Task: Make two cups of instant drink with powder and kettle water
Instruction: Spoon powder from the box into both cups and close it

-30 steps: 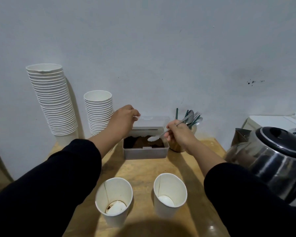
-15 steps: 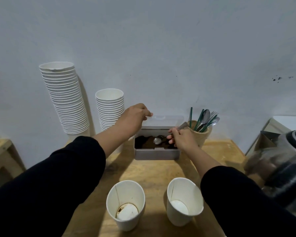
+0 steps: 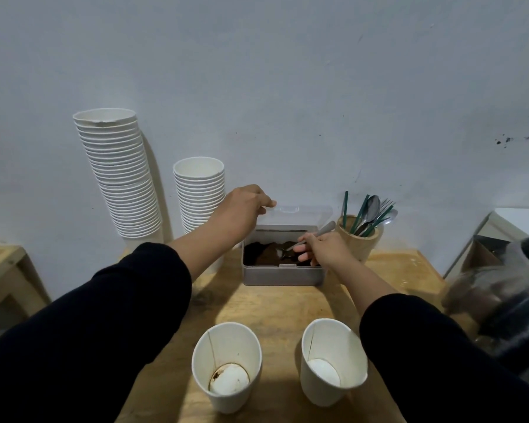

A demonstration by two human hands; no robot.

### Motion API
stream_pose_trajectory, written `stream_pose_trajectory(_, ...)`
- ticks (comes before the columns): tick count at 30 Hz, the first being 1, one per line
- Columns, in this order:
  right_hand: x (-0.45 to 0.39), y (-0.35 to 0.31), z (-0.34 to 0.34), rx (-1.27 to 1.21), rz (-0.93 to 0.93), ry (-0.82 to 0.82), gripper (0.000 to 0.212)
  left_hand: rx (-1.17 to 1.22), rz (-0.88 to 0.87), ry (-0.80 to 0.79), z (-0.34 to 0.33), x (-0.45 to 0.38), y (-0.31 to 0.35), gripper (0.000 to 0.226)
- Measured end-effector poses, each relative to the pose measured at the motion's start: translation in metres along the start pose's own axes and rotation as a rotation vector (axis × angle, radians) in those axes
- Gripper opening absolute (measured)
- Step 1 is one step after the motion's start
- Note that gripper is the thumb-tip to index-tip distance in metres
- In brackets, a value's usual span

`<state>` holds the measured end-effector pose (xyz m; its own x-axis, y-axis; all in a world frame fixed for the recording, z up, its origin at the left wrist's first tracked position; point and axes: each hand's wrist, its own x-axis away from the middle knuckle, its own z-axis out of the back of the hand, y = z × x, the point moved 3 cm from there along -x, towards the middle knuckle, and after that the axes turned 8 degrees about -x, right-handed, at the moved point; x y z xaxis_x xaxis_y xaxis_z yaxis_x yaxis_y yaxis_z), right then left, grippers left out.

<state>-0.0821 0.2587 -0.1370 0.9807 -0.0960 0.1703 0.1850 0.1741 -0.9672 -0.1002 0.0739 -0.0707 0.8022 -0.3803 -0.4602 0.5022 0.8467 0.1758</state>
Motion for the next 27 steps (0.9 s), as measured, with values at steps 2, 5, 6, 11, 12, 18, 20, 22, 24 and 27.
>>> stream_pose_trajectory(2, 0.0, 0.001, 0.001, -0.021, -0.02, -0.002, 0.026, -0.007, 0.012, -0.002, 0.0, 0.0, 0.0, 0.035)
stream_pose_trajectory(5, -0.001, 0.0, 0.002, -0.064, -0.052, 0.011, 0.027, -0.029, 0.023, -0.003, -0.001, 0.001, -0.001, 0.034)
stream_pose_trajectory(6, -0.001, -0.001, 0.001, -0.091, -0.073, 0.016, 0.026, -0.037, 0.025, -0.004, 0.0, 0.001, -0.001, 0.033)
stream_pose_trajectory(11, 0.002, -0.004, 0.001, -0.267, -0.162, 0.032, 0.027, -0.055, 0.032, -0.008, 0.0, 0.0, -0.002, 0.032)
stream_pose_trajectory(12, 0.002, -0.003, 0.003, -0.285, -0.163, 0.041, 0.028, -0.057, 0.035, -0.013, 0.001, -0.001, -0.002, 0.033)
stream_pose_trajectory(18, 0.003, 0.001, 0.009, -0.344, -0.134, 0.111, 0.033, -0.081, 0.049, -0.023, 0.003, -0.001, 0.0, 0.034)
stream_pose_trajectory(20, 0.005, -0.001, 0.009, -0.355, -0.131, 0.118, 0.033, -0.097, 0.048, -0.018, 0.005, 0.0, 0.001, 0.033)
stream_pose_trajectory(22, 0.006, -0.002, 0.01, -0.348, -0.127, 0.125, 0.032, -0.109, 0.045, -0.017, 0.006, 0.001, 0.001, 0.033)
stream_pose_trajectory(24, 0.007, -0.001, 0.011, -0.351, -0.126, 0.13, 0.031, -0.122, 0.043, -0.017, 0.007, 0.002, 0.002, 0.032)
stream_pose_trajectory(27, 0.007, 0.0, 0.012, -0.351, -0.122, 0.129, 0.031, -0.149, 0.048, -0.021, 0.007, 0.002, 0.003, 0.031)
